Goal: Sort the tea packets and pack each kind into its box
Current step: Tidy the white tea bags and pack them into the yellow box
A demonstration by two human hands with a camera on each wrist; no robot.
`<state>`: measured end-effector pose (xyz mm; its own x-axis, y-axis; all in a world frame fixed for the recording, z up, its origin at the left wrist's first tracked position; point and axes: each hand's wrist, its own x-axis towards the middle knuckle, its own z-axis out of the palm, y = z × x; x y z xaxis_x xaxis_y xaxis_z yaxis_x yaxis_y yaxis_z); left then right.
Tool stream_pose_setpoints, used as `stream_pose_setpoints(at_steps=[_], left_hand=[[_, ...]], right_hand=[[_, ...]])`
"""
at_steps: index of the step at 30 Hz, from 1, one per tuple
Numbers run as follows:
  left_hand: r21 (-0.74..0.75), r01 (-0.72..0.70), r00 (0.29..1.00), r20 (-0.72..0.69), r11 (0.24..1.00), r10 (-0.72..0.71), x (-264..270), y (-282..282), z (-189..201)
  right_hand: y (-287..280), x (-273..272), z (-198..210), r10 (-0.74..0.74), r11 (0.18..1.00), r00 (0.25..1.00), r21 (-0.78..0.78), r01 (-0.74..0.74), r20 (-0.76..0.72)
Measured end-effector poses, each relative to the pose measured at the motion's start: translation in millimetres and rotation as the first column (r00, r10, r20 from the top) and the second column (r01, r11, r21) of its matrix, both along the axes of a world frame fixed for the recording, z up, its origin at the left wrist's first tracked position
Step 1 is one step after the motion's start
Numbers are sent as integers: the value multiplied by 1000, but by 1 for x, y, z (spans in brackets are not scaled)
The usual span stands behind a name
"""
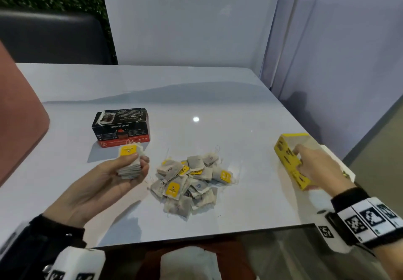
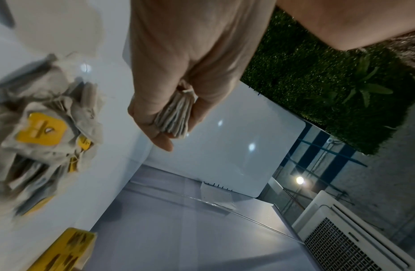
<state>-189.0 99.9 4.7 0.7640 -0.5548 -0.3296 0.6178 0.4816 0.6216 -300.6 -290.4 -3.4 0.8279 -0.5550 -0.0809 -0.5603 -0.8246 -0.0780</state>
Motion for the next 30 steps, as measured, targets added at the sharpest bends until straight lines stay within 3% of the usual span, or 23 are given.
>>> stream_pose_setpoints(at_steps=[4, 8, 13, 20, 22, 24, 26, 28, 30], left_hand=[[11, -12, 1000, -11, 1000, 12, -7, 9, -4], [64, -24, 999, -32, 998, 26, -13, 4, -10], [78, 26, 1000, 5, 997, -26, -15, -1, -9], [156, 240, 952, 157, 958, -264, -14, -65, 10], [289, 298, 880, 286, 910, -379, -16, -91, 16], [396, 354, 769, 392, 847, -505, -17, -113, 19], [519, 364, 655, 448, 773, -609, -19, -129, 17], [641, 327, 537, 478, 694, -695, -23, -144, 21], [698, 293, 453, 501, 654, -737, -26, -155, 26]], right_hand=[[38, 12, -8, 205, 978, 978, -14, -206, -44], [65, 30, -13, 373, 908, 922, -160, -386, -108], [58, 29, -10, 397, 884, 909, -212, -416, -129], [48, 9, -8, 440, 875, 886, -153, -459, -144], [45, 5, 4, 480, 874, 877, -83, -479, -14], [44, 4, 24, 476, 848, 830, 101, -521, 291], [49, 6, 44, 433, 727, 756, 306, -615, 491], [56, 10, 55, 449, 618, 758, 448, -646, 474], [59, 17, 59, 501, 604, 747, 442, -664, 437]])
